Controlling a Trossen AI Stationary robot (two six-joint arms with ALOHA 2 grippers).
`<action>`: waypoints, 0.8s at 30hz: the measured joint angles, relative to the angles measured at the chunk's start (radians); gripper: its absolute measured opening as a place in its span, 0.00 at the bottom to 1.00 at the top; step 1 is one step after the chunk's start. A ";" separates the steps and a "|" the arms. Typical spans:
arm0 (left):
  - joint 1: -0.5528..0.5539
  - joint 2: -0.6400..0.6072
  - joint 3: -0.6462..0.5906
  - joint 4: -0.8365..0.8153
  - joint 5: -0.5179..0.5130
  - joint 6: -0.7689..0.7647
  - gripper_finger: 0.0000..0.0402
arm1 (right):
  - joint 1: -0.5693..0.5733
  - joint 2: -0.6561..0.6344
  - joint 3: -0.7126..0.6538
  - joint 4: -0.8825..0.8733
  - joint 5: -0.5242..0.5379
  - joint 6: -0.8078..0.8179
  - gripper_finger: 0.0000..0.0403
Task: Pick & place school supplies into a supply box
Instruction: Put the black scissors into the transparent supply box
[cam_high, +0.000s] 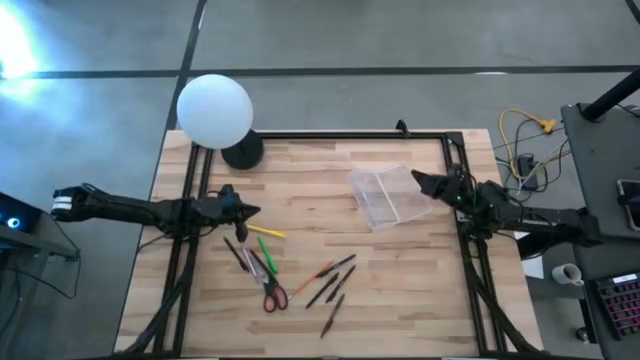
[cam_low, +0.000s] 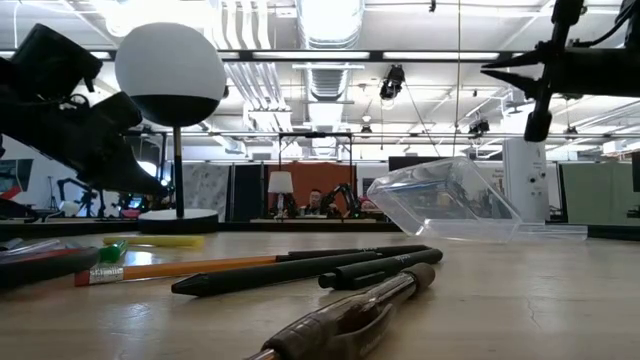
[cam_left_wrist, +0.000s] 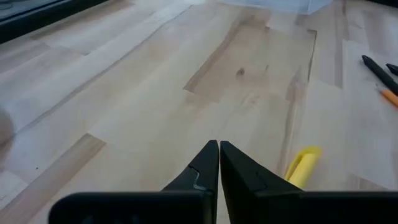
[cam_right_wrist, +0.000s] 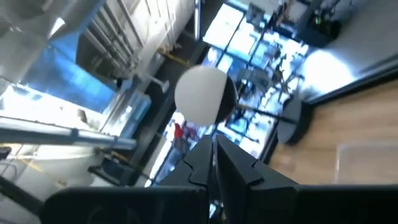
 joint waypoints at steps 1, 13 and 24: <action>0.000 0.000 0.000 0.000 0.000 0.001 0.00 | 0.000 0.008 0.000 0.011 0.005 0.004 0.03; 0.009 0.004 0.018 0.218 -0.020 -0.878 0.00 | 0.002 0.091 0.000 0.148 0.023 0.016 0.03; -0.001 0.016 0.021 0.283 -0.010 -0.915 0.00 | 0.010 0.187 0.013 0.207 -0.024 0.012 0.03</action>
